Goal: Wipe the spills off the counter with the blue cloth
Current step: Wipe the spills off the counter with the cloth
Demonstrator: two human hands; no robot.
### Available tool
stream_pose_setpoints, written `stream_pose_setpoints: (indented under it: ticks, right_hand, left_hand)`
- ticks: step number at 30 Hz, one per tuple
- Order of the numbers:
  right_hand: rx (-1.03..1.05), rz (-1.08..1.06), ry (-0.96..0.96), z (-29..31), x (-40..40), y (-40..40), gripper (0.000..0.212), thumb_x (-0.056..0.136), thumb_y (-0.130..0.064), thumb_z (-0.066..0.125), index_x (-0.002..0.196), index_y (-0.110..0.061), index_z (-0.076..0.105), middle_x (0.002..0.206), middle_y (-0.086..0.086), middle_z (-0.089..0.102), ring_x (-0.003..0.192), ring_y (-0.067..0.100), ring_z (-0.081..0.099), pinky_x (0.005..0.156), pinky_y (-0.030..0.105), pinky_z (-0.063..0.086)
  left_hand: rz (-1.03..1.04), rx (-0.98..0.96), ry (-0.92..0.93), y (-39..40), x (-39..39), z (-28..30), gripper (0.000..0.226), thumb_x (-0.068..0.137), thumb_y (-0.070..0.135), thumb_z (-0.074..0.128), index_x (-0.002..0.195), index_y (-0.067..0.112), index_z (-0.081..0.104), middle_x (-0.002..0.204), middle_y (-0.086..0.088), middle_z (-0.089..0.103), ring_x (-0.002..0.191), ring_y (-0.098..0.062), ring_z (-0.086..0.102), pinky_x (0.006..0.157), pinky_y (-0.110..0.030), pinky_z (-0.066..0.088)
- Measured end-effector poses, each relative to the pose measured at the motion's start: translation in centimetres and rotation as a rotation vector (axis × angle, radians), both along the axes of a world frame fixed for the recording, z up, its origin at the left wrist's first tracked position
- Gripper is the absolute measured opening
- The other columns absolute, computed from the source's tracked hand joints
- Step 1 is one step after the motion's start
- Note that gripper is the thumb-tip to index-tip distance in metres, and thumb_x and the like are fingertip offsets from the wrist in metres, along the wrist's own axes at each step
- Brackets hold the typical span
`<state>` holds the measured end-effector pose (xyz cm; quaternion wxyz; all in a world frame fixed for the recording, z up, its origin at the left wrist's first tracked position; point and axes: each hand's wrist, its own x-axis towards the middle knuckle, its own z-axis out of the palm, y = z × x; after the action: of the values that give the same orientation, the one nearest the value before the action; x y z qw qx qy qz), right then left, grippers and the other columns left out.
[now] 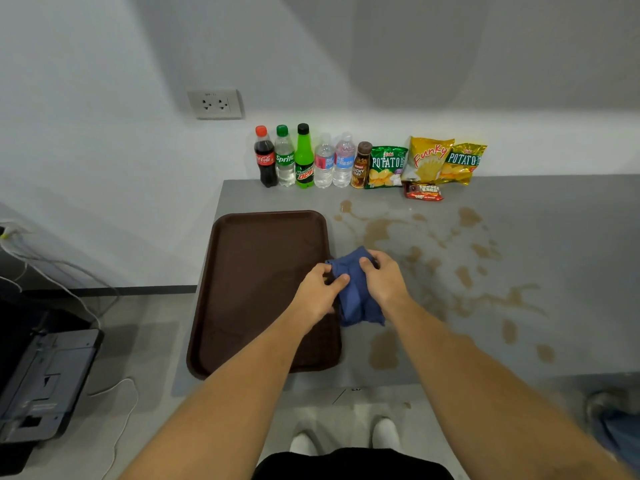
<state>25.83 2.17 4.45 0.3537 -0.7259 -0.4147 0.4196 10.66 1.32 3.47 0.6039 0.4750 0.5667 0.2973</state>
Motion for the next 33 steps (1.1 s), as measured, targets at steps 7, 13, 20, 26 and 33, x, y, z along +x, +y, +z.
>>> stream_pose_setpoints:
  ticks: [7,13,20,26,33]
  right_hand:
    - [-0.003,0.034,-0.032,-2.8,1.9,-2.7,0.031,0.106,-0.023,0.055,0.134,-0.014,0.062,0.132,0.005,0.066,0.123,0.024,0.060,0.108,0.042,0.049]
    - [-0.109,0.112,-0.070,-6.2,3.9,-5.3,0.032,0.105,-0.028,0.055,0.136,-0.020,0.059,0.129,0.004,0.068,0.122,0.027,0.062,0.104,0.043,0.050]
    - [-0.188,0.395,-0.544,-7.3,6.1,-6.3,0.051,0.106,-0.043,0.047,0.153,-0.025,0.037,0.137,0.011,0.061,0.114,0.038,0.062,0.086,0.043,0.051]
    - [-0.031,0.532,-0.930,-7.3,6.0,-6.7,0.053,0.106,-0.044,0.043,0.150,-0.015,0.039,0.142,0.007,0.048,0.127,0.027,0.049,0.097,0.039,0.052]
    - [0.180,0.698,-0.911,-10.4,5.5,-8.7,0.061,0.106,-0.039,0.044,0.159,-0.011,0.033,0.168,0.017,0.024,0.157,0.034,0.019,0.125,0.043,0.022]
  left_hand:
    - [0.006,0.024,0.329,-0.7,-1.7,-3.6,0.037,0.107,0.042,0.048,0.107,0.011,0.068,0.086,-0.008,0.073,0.070,-0.019,0.066,0.074,-0.043,0.062]
    - [0.091,0.032,0.366,-1.0,-2.6,-5.2,0.038,0.108,0.042,0.047,0.092,0.017,0.071,0.079,-0.002,0.073,0.066,-0.016,0.064,0.073,-0.039,0.058]
    - [0.075,0.077,0.527,-0.7,-1.9,-4.5,0.040,0.109,0.043,0.042,0.101,0.016,0.070,0.085,-0.001,0.074,0.084,-0.020,0.070,0.080,-0.036,0.055]
    - [0.071,0.115,0.656,0.0,-0.7,-4.1,0.038,0.108,0.046,0.041,0.105,0.018,0.068,0.086,-0.003,0.074,0.081,-0.024,0.070,0.080,-0.043,0.060]
    - [0.099,0.090,0.674,0.6,0.3,-4.3,0.037,0.106,0.048,0.043,0.104,0.020,0.067,0.083,-0.002,0.073,0.079,-0.024,0.070,0.080,-0.045,0.060]
